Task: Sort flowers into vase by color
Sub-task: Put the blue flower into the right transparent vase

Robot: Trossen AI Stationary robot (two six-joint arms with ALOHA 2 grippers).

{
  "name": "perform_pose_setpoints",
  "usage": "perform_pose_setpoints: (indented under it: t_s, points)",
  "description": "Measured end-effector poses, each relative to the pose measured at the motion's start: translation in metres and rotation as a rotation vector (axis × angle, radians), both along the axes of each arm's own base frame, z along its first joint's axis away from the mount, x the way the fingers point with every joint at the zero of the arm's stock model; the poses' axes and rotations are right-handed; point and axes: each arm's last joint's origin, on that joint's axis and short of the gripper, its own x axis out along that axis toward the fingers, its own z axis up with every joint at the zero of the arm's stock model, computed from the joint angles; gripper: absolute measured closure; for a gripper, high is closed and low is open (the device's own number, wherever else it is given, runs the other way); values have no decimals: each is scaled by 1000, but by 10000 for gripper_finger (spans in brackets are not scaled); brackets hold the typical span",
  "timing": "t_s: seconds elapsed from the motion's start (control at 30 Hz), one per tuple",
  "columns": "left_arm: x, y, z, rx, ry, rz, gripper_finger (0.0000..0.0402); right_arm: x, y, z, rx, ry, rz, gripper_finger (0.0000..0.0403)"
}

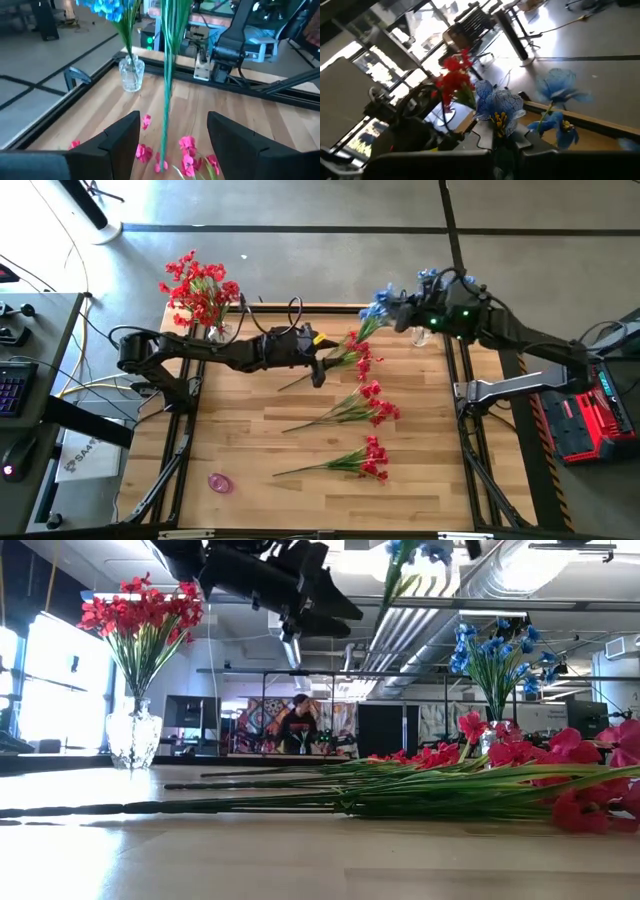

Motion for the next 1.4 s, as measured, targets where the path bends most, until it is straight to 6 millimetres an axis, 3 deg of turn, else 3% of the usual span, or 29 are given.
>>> perform_pose_setpoints:
  t_s: [0.3, 0.4, 0.6, 0.7, 0.93, 1.07, 1.23, 1.4]
  points:
    - [4, -13, -2, 5, 2, -85, 200, 34, 13, -5, -25, -51, 121, 403]
    - [4, -17, -3, 14, 10, -65, 242, 36, 15, -6, -24, -46, 130, 403]
    - [4, -20, -3, 3, 10, -86, 385, 33, 17, -3, -39, -49, 134, 402]
    - [4, -20, -2, -16, -2, -86, 391, 30, 18, -1, -70, -47, 139, 394]
    - [3, -20, 1, -57, -19, -72, 400, 4, 29, 26, -189, -192, 183, 316]
    - [2, -19, 6, -69, -44, -66, 401, -14, 36, 34, -253, -197, 123, 260]
    - [-3, -14, 17, -89, -100, -45, 401, -19, 45, 24, -201, -93, 132, 191]
    - [-12, -8, 32, -79, -146, -21, 401, 3, 61, -6, -111, -1, 182, 153]
